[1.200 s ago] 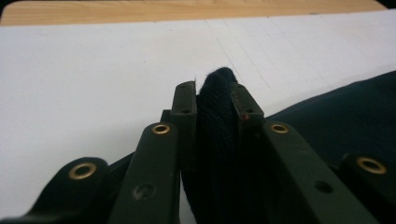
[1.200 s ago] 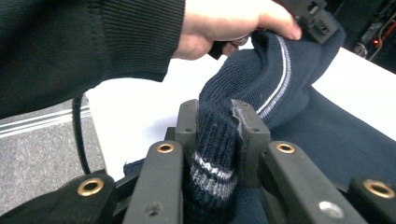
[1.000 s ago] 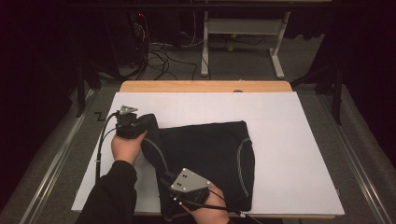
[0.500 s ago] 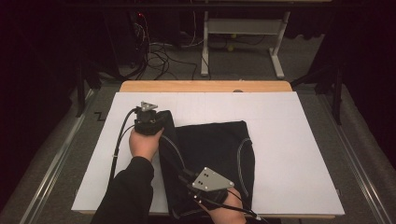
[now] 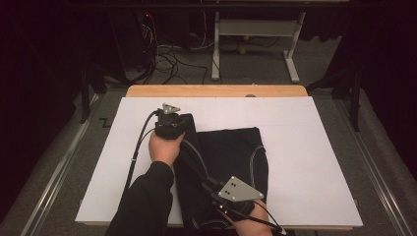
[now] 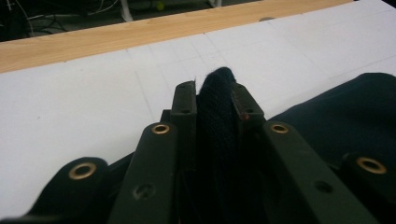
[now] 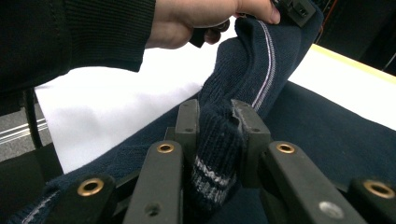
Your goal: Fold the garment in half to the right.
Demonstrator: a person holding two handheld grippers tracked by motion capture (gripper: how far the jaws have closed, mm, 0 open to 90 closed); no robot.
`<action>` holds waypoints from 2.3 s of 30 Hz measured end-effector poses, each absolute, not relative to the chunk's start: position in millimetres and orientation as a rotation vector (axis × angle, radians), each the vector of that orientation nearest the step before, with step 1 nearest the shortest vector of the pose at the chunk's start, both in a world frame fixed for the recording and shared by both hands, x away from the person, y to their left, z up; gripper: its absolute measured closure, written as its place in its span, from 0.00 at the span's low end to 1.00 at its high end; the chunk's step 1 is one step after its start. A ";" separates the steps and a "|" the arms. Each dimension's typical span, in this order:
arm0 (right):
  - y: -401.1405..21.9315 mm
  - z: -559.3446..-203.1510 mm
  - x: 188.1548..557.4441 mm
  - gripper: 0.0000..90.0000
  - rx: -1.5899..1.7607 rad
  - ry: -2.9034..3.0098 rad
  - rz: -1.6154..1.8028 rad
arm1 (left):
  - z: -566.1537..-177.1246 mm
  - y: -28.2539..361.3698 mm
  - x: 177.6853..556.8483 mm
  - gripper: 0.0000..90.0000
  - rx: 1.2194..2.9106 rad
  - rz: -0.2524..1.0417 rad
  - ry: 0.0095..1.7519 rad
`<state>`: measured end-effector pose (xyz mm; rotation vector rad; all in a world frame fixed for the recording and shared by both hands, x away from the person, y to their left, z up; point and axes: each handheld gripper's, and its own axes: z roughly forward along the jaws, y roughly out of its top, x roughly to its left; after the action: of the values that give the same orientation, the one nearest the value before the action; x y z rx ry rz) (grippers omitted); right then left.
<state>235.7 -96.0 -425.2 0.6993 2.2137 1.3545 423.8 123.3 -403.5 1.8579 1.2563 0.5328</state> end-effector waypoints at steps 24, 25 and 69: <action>-149.0 -430.9 232.2 0.84 0.781 2.172 1.301 | -392.3 55.0 432.7 0.79 1.924 0.517 1.157; -151.7 -431.0 231.4 0.84 0.786 2.171 1.296 | -392.3 51.9 433.2 0.79 1.928 0.516 1.152; -228.1 -460.5 218.0 0.78 0.959 2.178 1.178 | -426.8 -31.6 441.7 0.63 1.976 0.380 1.080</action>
<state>218.0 -228.1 -460.5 0.9591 2.1779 1.1776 441.7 -31.6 -426.8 1.9755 1.0804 0.3800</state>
